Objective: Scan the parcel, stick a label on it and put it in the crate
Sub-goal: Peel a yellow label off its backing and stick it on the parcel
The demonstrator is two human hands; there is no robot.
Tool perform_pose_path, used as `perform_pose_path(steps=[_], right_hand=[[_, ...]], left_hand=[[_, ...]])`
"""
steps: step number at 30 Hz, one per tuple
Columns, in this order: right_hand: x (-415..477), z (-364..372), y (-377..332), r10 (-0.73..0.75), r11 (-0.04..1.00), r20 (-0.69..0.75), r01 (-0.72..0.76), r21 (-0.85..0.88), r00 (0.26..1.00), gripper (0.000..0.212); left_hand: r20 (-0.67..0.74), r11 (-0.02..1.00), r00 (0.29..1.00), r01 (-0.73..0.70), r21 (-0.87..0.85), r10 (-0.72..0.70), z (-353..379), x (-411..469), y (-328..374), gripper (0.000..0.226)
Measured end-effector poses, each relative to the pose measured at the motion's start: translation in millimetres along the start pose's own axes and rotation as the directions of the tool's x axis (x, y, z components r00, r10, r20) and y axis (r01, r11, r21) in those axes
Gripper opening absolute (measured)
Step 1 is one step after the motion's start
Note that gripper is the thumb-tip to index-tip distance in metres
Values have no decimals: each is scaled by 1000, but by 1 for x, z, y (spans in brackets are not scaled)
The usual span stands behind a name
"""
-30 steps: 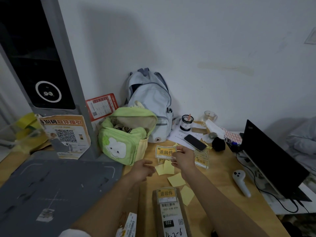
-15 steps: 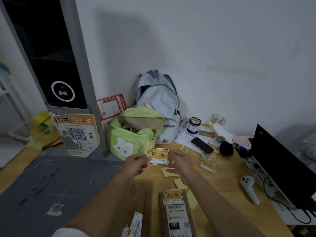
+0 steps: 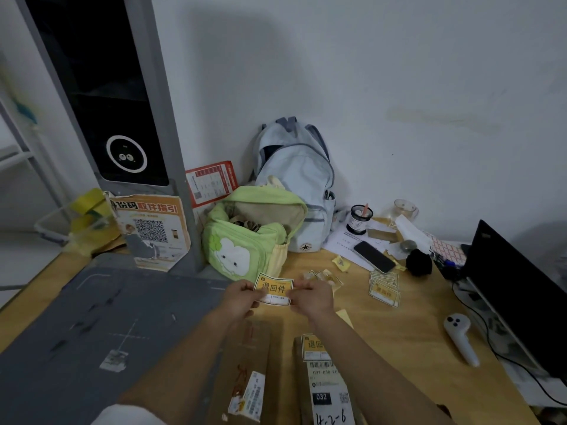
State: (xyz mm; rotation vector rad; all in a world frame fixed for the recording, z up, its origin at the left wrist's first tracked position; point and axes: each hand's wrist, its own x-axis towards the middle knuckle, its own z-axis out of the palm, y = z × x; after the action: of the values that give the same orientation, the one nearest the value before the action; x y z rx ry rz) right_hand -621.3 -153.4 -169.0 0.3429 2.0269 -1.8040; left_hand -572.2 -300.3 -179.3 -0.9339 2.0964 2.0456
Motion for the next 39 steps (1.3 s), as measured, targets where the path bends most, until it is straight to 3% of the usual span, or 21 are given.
perform_pose_path(steps=[2, 6, 8, 9, 11, 12, 15, 17, 28, 39], right_hand=[[3, 7, 9, 39, 999, -37, -39, -12, 999, 22], [7, 15, 28, 29, 984, -21, -32, -175, 999, 74], [3, 20, 35, 32, 973, 9, -29, -230, 999, 93], [2, 22, 38, 34, 964, 6, -31, -265, 999, 97], [3, 27, 45, 30, 943, -19, -34, -330, 999, 88], [4, 28, 49, 26, 930, -19, -32, -367, 999, 79], [8, 34, 61, 43, 911, -2, -40, -410, 999, 46], [9, 37, 68, 50, 921, -11, -50, -387, 999, 32], [27, 42, 84, 82, 917, -13, -81, -390, 997, 36], [39, -22, 77, 82, 952, -70, -99, -289, 994, 14]], left_hand=[[5, 997, 1000, 19, 70, -19, -5, -2, -7, 22], [-23, 987, 999, 28, 161, -24, -17, -2, -25, 9], [-62, 985, 998, 20, 172, -9, -22, 0, -33, 18], [-69, 985, 997, 31, 167, -19, -24, 0, -36, 35], [-73, 984, 996, 54, 167, -42, -29, 0, -42, 60], [-93, 980, 995, 59, 192, -42, -31, 1, -46, 59], [-133, 962, 990, 83, 262, -49, -33, 3, -54, 13], [-127, 952, 989, 104, 288, -70, -31, 7, -62, 26], [-74, 936, 982, 187, 298, -173, -29, 27, -83, 24], [276, 924, 926, 153, 350, -257, 11, 25, -66, 9]])
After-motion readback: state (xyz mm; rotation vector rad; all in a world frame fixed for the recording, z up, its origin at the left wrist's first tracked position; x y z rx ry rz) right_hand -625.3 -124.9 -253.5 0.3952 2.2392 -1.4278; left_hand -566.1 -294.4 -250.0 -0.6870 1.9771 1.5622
